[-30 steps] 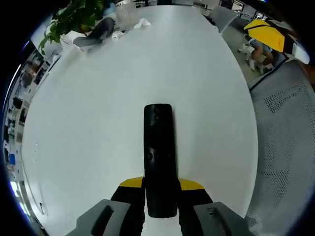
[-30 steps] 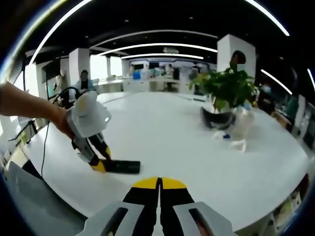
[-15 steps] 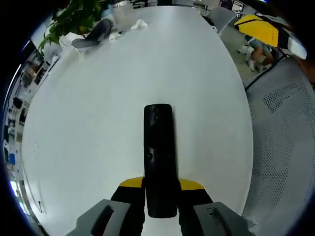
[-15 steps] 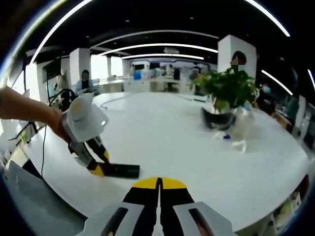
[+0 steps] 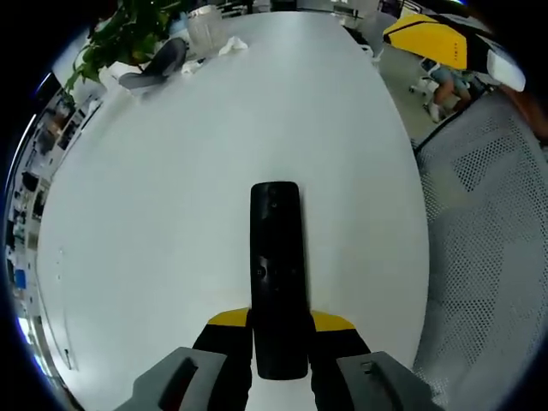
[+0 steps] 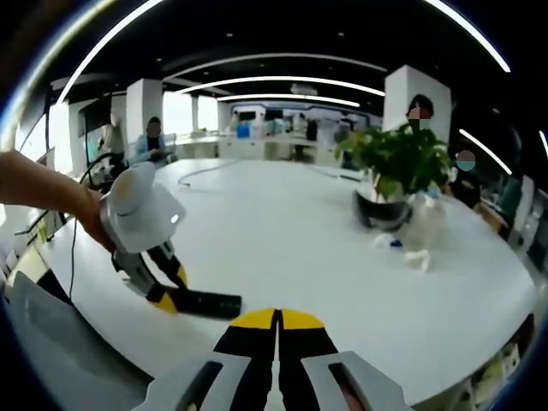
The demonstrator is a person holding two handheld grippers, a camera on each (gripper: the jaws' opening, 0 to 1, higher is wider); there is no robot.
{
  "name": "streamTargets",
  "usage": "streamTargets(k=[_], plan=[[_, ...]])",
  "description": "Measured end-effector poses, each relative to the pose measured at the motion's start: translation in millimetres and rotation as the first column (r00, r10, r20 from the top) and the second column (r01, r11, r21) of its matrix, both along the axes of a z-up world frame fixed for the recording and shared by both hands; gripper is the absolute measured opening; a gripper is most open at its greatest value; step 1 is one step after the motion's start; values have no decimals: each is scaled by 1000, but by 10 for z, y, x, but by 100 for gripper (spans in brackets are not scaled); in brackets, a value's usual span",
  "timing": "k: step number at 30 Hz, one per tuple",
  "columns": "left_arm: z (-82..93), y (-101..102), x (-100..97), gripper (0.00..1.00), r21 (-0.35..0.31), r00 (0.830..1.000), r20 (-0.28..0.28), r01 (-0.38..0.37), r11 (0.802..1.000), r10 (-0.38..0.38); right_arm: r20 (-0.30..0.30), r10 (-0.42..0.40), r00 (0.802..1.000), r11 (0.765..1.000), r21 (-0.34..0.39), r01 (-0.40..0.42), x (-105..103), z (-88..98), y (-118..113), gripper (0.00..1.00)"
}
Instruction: Press the specified remote control buttons in sequence, fully releasing each button before pressing the next.
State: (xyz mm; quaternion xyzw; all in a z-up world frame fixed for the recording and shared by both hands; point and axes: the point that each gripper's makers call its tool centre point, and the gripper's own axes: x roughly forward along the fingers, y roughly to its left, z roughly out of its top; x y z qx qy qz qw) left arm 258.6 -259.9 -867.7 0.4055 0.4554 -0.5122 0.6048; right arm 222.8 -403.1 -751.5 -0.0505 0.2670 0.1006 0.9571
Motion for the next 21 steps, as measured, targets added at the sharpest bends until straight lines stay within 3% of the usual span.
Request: streamTargets(k=[21], plan=[[-1, -25, -203, 23, -16, 1000, -1, 12, 1000, -12, -23, 12, 1000, 1000, 4, -12, -22, -34, 31, 0]])
